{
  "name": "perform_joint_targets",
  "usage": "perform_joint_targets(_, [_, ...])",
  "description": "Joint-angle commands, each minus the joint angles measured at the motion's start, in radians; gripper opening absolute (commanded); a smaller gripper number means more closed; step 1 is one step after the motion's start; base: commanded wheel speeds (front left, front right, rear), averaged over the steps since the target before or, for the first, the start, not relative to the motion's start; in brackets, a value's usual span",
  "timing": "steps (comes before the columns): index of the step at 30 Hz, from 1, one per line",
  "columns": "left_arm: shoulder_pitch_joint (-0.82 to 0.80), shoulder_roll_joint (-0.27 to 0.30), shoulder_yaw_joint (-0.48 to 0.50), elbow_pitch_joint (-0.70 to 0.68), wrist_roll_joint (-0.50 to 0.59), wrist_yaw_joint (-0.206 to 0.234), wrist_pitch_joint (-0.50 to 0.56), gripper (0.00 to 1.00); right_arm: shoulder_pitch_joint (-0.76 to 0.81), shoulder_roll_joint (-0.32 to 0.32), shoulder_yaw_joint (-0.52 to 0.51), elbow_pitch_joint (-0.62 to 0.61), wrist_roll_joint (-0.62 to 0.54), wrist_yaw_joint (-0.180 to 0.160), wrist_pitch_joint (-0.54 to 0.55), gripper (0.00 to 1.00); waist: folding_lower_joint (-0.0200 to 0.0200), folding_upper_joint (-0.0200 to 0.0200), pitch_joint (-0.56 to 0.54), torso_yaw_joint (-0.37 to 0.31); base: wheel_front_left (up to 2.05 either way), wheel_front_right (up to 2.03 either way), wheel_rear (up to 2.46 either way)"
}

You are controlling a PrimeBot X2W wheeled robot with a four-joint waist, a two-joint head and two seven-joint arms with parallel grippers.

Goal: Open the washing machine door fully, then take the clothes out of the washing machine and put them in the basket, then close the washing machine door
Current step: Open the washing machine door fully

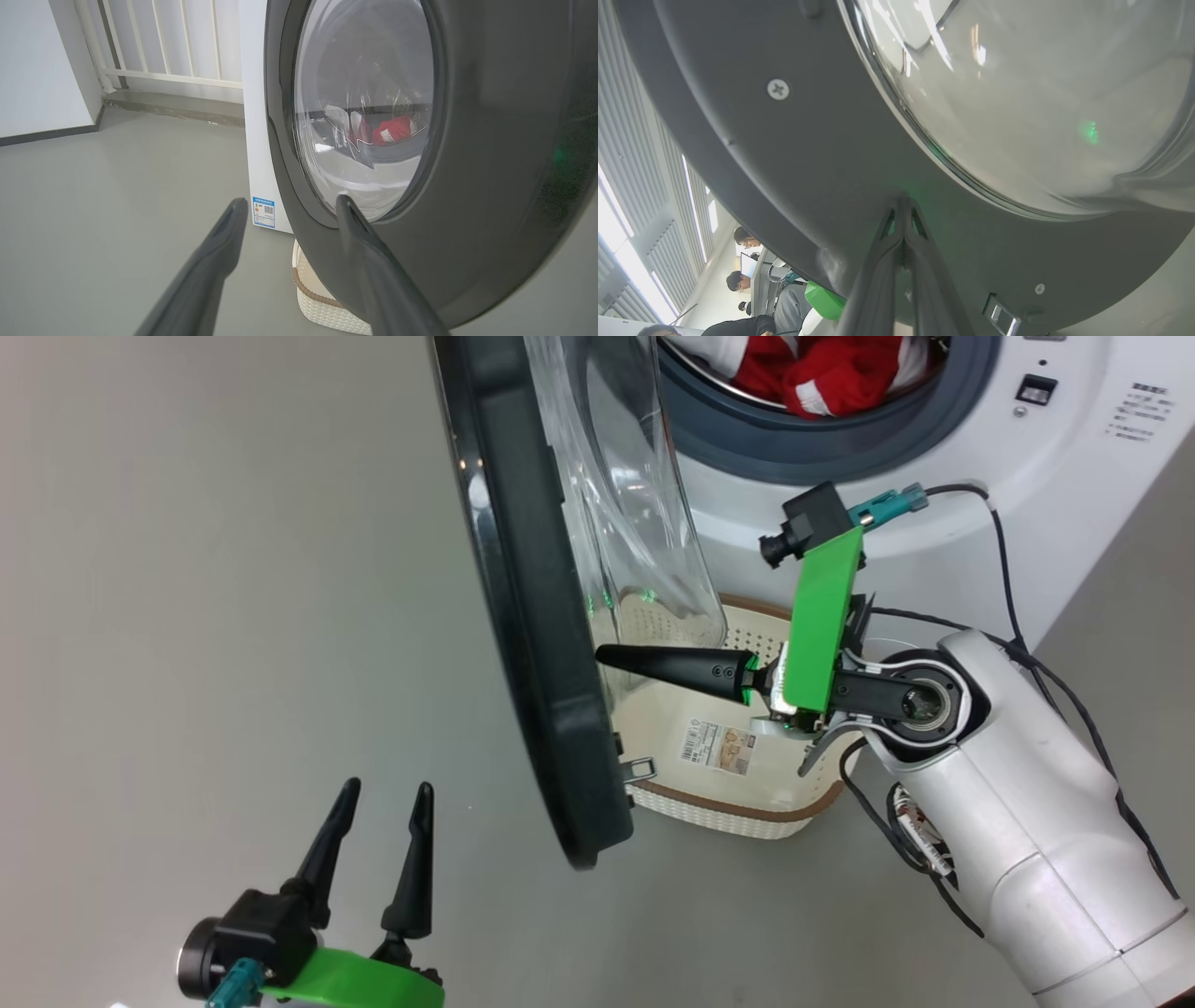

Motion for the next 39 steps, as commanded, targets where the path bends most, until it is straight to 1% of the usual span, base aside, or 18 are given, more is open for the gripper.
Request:
perform_joint_targets(1, [-0.008,0.018,0.036,-0.018,-0.005,0.012,-0.008,1.0,0.015,0.042,0.019,-0.033,-0.01,0.002,0.009,0.0,0.0,0.0,-0.001,0.016,0.0,0.0,0.0])
perform_joint_targets(14, [0.002,0.018,0.053,-0.003,-0.017,0.038,-0.008,1.0,0.016,0.07,0.03,-0.018,-0.014,0.002,0.02,0.0,0.0,0.0,-0.017,0.088,0.0,0.0,0.0])
perform_joint_targets(20, [0.017,0.018,0.075,-0.012,-0.016,0.051,-0.008,1.0,0.008,0.09,0.039,-0.01,-0.016,0.002,0.022,0.0,0.0,0.0,-0.016,0.094,0.0,0.0,0.0])
perform_joint_targets(31, [0.026,0.018,0.093,-0.031,-0.021,0.06,-0.008,1.0,-0.018,0.114,0.056,0.005,-0.017,0.002,0.027,0.0,0.0,0.0,-0.002,0.1,0.0,0.0,0.0])
perform_joint_targets(38, [0.025,0.018,0.085,-0.021,-0.017,0.051,-0.008,1.0,-0.007,0.109,0.055,0.0,-0.032,0.002,0.01,0.0,0.0,0.0,-0.009,0.097,0.0,0.0,0.0])
perform_joint_targets(39, [0.023,0.018,0.083,-0.018,-0.017,0.049,-0.008,1.0,-0.003,0.104,0.054,-0.002,-0.037,0.002,0.005,0.3,0.0,0.0,-0.011,0.096,0.0,0.0,0.0])
